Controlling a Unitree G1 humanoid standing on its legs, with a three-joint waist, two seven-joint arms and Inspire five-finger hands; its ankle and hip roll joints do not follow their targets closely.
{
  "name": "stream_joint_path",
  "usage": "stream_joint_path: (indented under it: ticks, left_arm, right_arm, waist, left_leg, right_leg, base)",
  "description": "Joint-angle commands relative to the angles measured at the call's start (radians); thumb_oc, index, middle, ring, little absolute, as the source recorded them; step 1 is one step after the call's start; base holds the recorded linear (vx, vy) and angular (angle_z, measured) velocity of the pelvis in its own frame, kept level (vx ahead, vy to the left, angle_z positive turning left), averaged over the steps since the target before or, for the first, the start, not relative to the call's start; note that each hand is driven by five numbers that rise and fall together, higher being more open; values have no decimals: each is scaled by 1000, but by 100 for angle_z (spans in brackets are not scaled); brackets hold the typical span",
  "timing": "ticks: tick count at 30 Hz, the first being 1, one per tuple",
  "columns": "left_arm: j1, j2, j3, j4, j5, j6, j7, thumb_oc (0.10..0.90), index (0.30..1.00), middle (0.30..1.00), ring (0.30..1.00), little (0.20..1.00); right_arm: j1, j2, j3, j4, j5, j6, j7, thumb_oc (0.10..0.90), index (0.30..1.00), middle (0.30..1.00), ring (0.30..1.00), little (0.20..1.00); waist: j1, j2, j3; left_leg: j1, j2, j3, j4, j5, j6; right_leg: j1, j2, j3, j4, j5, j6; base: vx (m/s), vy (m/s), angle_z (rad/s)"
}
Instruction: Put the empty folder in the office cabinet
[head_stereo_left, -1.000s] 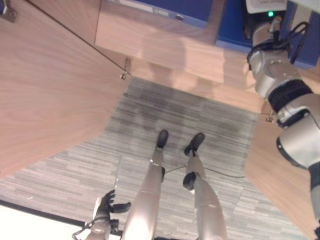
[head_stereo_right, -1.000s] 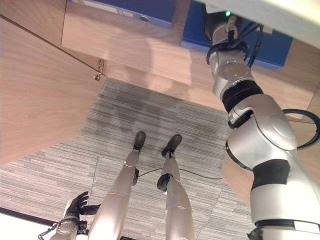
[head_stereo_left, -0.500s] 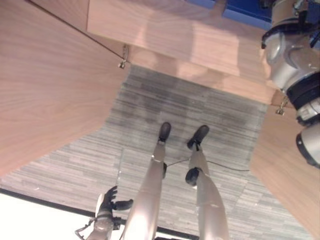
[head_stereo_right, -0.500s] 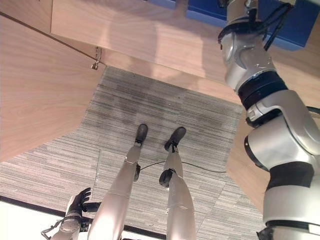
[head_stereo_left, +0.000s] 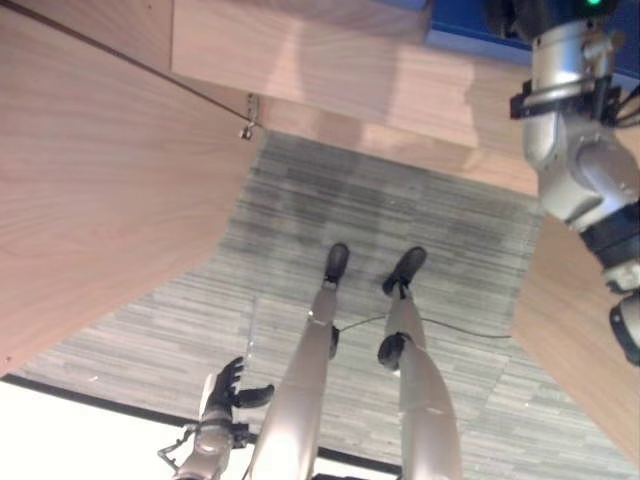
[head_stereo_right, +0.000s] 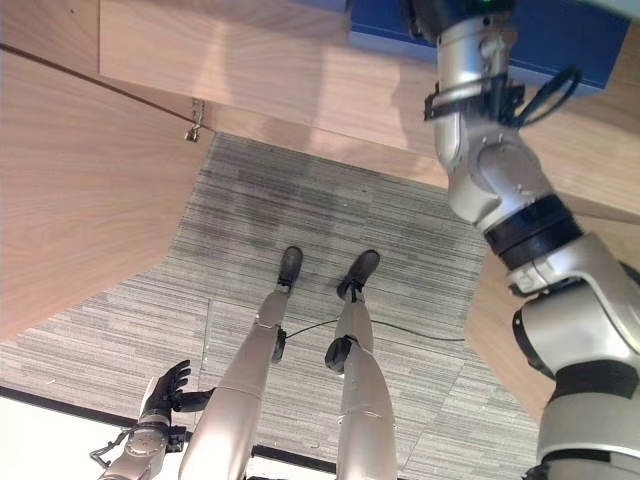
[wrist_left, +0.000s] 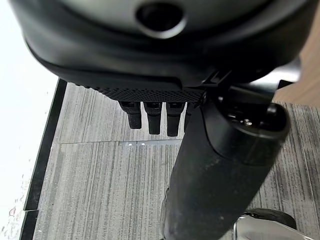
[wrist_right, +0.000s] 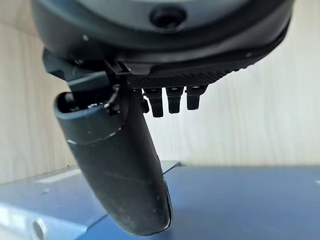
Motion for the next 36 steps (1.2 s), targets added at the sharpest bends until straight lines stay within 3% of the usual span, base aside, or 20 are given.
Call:
stream_joint_path:
  ticks: [1,7,18,24,28,36]
  left_arm:
    - [195,12,18,-21,28,30,10,800,900,900,900,900]
    - [226,15,3,-49,14,26,0,800,900,900,900,900]
    - [260,17,6,-69,-12,27,-10,800,900,900,900,900]
    - [252,-10,24,-27,-3,39,-14,800,900,900,900,900]
    - [241,-14,29,-7,5,42,-10,800,900,900,900,900]
    - [209,-5,25,32,-4,40,12,800,900,900,900,900]
  right_arm:
    - [25,-127,-68,-144,-110,-7,-110,800,900,900,900,900]
    - [100,-149,-99,-138,-103,-2,-103,800,900,900,900,900]
    - [85,-119,-99,-148,-82,-15,-98,800,900,900,900,900]
    - [208,-103,-127,-213,-94,-44,-62,800,900,900,900,900]
    - [249,-75,-85,-186,-75,-70,-19,800,900,900,900,900]
    - [126,23,54,45,-11,-61,26,800,900,900,900,900]
  waist:
    - [-34,41,-9]
    - [-47,38,-9]
    - [-57,43,-9]
    - [-71,31,-9]
    - [-73,21,-9]
    - [-60,18,-9]
  left_leg:
    - [64,-21,-33,-46,-92,36]
    - [91,-21,-22,-47,-97,38]
    - [109,-25,-11,-41,-104,45]
    - [108,-24,-13,-45,-104,46]
    - [101,-20,-12,-52,-99,42]
    - [86,-18,-18,-54,-94,38]
  right_leg:
    - [50,-19,27,25,-55,137]
    - [68,-20,31,24,-51,139]
    - [80,-21,54,23,-47,136]
    - [77,-22,52,23,-49,137]
    - [70,-20,46,21,-47,138]
    - [54,-17,37,18,-44,134]
  base:
    - [-16,16,-10]
    - [-12,23,-7]
    - [-6,20,-5]
    - [0,0,0]
    - [0,0,0]
    - [0,0,0]
